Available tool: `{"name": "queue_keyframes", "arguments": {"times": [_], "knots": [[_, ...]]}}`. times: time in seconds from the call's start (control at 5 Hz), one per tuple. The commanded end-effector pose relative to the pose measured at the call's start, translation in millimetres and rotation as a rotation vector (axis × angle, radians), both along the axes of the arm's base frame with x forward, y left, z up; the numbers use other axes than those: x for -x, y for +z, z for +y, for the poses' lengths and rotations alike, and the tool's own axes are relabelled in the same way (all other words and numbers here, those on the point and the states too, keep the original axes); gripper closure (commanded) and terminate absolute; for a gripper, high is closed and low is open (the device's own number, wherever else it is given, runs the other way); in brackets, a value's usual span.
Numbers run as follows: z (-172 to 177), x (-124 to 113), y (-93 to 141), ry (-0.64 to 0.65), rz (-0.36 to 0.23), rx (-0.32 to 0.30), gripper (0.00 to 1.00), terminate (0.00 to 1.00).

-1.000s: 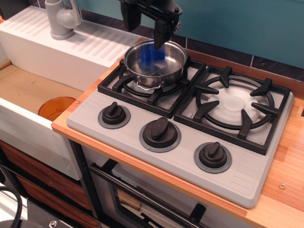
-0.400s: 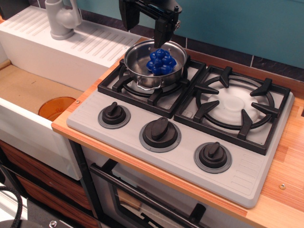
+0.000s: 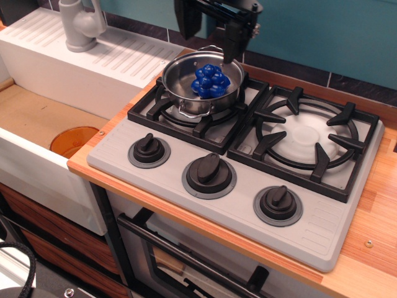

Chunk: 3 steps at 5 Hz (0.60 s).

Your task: Put pan on stove and put blueberry in pan

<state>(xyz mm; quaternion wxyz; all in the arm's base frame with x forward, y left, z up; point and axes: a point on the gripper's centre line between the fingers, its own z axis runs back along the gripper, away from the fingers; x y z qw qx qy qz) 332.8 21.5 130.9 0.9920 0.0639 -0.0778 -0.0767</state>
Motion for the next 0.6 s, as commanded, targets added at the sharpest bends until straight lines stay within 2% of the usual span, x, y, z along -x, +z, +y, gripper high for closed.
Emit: {"name": "queue_keyframes", "arguments": {"times": [0.0, 0.2, 0.4], "knots": [[-12.8, -4.9, 27.0, 0.007, -0.061, 0.011, 0.0, 0.0], [-12.9, -7.4, 27.0, -0.02, -0.05, -0.01, 0.0, 0.0], [-11.2, -13.4, 23.4, -0.013, -0.032, 0.056, 0.0, 1.0]]}}
